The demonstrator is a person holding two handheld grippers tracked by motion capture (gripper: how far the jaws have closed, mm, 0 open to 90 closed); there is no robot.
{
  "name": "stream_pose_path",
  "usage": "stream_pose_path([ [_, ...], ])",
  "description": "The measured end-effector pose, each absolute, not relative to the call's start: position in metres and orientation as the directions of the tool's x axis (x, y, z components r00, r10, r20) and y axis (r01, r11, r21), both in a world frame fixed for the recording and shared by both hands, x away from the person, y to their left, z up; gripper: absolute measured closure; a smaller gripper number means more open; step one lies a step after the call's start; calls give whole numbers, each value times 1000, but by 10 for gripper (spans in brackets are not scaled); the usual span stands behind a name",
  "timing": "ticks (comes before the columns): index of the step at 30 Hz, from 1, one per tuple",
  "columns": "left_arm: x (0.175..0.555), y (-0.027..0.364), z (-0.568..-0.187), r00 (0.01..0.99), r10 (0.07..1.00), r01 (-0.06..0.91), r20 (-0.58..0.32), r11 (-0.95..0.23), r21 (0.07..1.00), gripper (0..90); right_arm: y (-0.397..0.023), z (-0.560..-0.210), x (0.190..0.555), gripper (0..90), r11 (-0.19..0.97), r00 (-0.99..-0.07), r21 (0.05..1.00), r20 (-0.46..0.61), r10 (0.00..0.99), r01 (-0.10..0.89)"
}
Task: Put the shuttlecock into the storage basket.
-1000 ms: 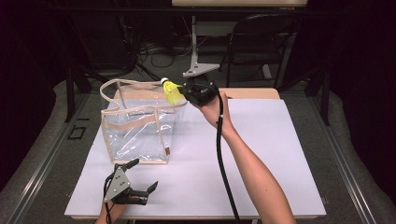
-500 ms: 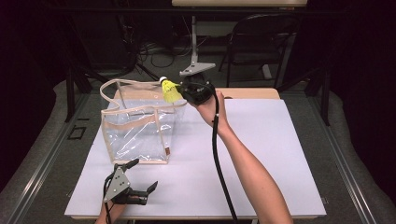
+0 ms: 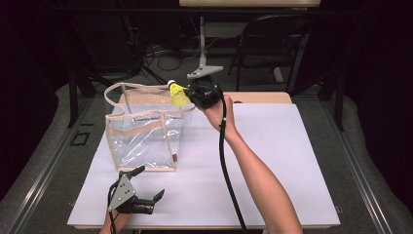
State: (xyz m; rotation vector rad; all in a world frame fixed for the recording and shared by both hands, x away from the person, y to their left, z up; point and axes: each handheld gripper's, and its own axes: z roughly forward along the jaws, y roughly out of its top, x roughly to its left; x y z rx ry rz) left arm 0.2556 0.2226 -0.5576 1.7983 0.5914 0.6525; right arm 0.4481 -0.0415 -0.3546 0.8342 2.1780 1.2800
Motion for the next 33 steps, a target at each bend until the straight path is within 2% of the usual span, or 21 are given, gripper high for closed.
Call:
stream_pose_path([
  [33,255,223,-557,725,673,80,146,-293,953,2,-26,-367,458,888,417,-667,854,-117,736,310],
])
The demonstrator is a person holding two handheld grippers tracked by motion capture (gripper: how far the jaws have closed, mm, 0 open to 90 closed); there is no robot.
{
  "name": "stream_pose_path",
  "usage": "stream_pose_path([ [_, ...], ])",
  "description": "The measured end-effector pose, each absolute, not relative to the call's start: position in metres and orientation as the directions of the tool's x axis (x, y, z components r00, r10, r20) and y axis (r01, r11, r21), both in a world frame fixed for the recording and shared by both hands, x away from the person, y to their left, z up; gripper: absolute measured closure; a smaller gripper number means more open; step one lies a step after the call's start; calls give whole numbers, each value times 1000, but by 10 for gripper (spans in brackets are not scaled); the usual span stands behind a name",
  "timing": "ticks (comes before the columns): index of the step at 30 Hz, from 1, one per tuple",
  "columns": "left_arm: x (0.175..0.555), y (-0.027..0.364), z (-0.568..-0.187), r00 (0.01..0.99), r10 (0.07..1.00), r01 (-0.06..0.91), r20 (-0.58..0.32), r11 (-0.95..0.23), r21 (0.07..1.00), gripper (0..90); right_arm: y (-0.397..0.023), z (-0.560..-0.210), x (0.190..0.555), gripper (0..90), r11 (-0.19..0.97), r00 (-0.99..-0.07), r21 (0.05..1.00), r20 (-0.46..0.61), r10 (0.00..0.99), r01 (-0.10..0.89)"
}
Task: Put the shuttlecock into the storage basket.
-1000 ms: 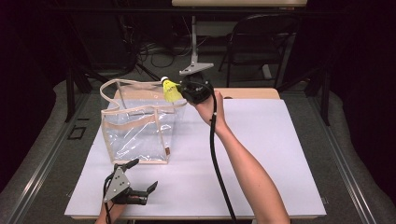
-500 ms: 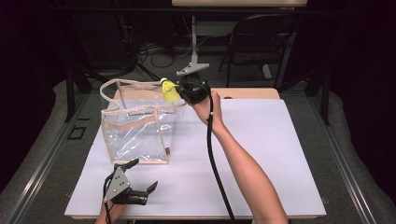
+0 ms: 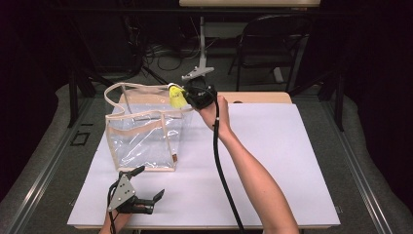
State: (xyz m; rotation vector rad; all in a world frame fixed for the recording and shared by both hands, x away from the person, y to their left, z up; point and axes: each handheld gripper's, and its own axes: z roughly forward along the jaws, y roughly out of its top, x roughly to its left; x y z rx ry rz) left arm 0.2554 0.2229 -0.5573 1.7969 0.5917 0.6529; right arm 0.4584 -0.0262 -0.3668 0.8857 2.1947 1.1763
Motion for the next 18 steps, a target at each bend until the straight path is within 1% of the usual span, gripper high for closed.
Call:
stream_pose_path([
  [10,255,223,-557,725,673,80,145,-292,953,2,-20,-371,460,885,459,-668,833,-153,728,309],
  [18,255,223,-557,725,673,78,143,-287,955,2,-17,-373,462,883,473,-672,820,-154,725,323],
])
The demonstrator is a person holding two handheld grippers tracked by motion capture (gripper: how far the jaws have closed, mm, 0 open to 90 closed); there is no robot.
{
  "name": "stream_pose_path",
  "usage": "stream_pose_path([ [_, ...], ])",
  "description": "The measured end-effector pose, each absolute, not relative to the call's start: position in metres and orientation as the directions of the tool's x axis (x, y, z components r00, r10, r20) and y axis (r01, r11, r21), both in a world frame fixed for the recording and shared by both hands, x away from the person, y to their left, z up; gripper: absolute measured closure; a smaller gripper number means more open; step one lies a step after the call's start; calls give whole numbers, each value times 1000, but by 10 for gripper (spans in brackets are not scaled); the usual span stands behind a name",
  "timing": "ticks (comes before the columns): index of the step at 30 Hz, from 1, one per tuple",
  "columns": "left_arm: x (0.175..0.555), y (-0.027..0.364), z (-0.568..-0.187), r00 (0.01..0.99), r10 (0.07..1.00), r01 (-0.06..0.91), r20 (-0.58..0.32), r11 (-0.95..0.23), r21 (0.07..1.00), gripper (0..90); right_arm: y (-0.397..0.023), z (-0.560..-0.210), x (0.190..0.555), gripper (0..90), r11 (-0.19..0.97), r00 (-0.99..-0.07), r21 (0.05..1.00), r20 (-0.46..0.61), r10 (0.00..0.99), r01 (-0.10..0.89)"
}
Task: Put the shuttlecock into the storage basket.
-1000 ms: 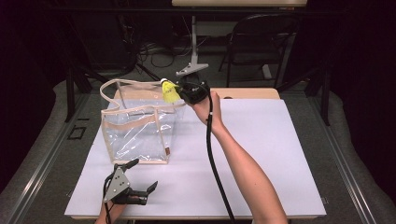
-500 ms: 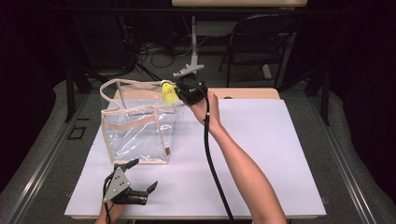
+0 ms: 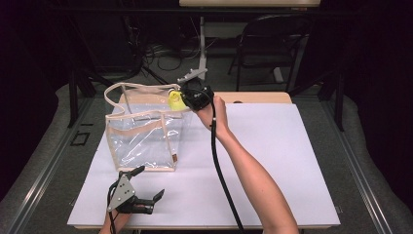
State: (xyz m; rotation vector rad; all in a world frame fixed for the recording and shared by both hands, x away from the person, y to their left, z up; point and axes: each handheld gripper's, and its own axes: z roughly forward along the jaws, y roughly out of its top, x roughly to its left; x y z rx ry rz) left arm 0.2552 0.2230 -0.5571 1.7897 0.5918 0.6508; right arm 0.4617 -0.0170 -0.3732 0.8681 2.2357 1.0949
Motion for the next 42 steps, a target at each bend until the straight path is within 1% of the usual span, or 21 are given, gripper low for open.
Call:
stream_pose_path([
  [14,255,224,-557,727,672,76,142,-283,956,1,-9,-377,467,883,511,-671,792,-181,719,334],
  [20,255,224,-557,727,672,75,142,-284,956,1,-4,-381,467,885,544,-663,773,-223,714,326],
  [31,255,224,-556,727,671,75,142,-283,956,1,4,-385,468,879,571,-671,749,-235,703,336],
  [36,255,224,-556,727,672,76,140,-282,956,1,5,-387,468,838,569,-670,748,-231,706,341],
  [39,254,224,-556,727,672,77,138,-280,957,1,2,-385,466,802,545,-669,773,-221,710,324],
  [42,254,224,-556,728,671,76,140,-283,956,1,-1,-382,463,731,534,-675,787,-215,706,307],
])
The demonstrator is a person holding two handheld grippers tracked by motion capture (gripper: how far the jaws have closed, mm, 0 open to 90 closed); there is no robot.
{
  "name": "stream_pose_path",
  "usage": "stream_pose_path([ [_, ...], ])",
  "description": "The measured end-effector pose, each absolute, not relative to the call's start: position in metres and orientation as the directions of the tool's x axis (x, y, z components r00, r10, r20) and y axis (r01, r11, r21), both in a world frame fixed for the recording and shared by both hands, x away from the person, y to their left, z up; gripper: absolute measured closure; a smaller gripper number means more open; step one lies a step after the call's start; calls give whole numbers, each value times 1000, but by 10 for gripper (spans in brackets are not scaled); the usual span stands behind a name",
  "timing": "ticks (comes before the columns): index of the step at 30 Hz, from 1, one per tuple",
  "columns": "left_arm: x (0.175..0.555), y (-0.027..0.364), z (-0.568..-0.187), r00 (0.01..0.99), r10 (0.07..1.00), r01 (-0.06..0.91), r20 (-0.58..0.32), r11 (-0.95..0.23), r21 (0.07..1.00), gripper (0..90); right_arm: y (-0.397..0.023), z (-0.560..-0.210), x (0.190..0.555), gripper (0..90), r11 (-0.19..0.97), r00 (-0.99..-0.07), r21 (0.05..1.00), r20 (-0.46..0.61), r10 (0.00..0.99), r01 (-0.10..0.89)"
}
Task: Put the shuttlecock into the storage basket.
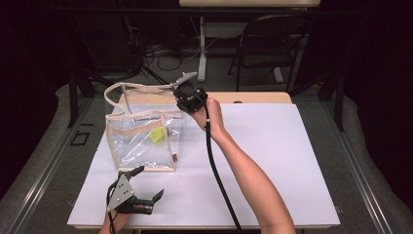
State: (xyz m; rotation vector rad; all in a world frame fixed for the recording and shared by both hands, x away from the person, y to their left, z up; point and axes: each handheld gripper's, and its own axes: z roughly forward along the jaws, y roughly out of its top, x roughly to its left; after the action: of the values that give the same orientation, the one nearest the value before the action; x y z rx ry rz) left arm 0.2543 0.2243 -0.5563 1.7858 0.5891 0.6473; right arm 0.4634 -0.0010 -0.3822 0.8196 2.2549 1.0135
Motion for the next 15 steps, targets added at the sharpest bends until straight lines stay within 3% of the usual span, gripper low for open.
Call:
stream_pose_path([
  [15,258,219,-558,730,669,82,141,-291,953,1,-37,-372,453,405,379,-673,858,-53,738,348],
])
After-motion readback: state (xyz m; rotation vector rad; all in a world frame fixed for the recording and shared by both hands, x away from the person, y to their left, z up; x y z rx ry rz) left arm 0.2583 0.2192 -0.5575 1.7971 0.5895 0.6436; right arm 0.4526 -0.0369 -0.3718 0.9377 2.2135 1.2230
